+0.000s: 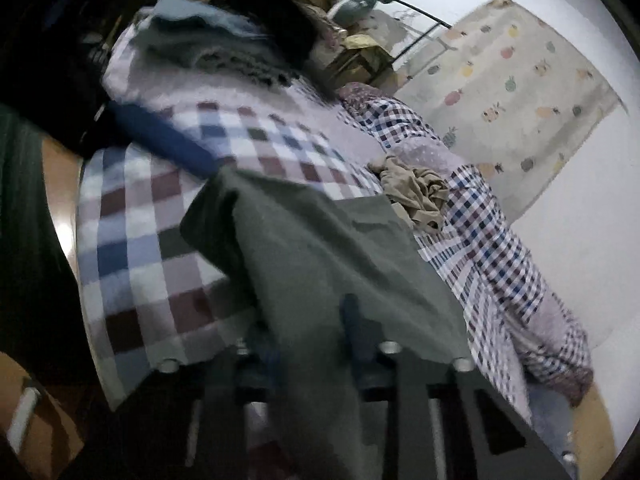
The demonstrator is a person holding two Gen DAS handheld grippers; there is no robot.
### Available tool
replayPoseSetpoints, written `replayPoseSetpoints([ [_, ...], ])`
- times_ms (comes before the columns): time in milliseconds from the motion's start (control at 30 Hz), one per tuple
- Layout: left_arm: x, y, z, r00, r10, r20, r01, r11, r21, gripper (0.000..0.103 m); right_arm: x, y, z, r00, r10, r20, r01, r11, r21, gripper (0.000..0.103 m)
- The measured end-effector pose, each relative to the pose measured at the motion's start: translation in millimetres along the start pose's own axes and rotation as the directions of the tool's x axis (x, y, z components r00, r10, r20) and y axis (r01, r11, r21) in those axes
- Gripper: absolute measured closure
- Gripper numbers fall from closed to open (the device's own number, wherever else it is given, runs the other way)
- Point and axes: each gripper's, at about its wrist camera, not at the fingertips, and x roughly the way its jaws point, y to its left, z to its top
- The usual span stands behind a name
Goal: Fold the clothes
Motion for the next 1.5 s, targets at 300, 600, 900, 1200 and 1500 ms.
replayPoseSetpoints([
  [300,18,-6,-21,0.994,0.024,-0.11,-0.021,0.999,0.031,0.04,-25,-20,11,0.998,0.025,0.049,-0.029,0.995,0.1,0.091],
  [600,44,-8,-3,0.997,-0.013,-0.071,0.014,1.0,0.019,0.027,-29,-26,10,0.996,0.031,0.085,-0.04,0.994,0.101,0.093],
  [900,75,-5,9,0.997,0.0,-0.079,0.003,1.0,0.027,0.027,-36,-22,11,0.994,0.024,0.104,-0.033,0.996,0.086,0.096],
  [1200,76,-2,21,0.999,0.021,-0.035,-0.02,0.999,0.035,0.068,-38,-18,9,0.993,-0.01,0.115,0.003,0.998,0.063,0.096],
  [1500,76,-17,30,0.998,0.036,-0.046,-0.03,0.992,0.122,0.09,-30,-8,-13,0.982,-0.175,0.068,0.176,0.984,-0.01,0.054],
])
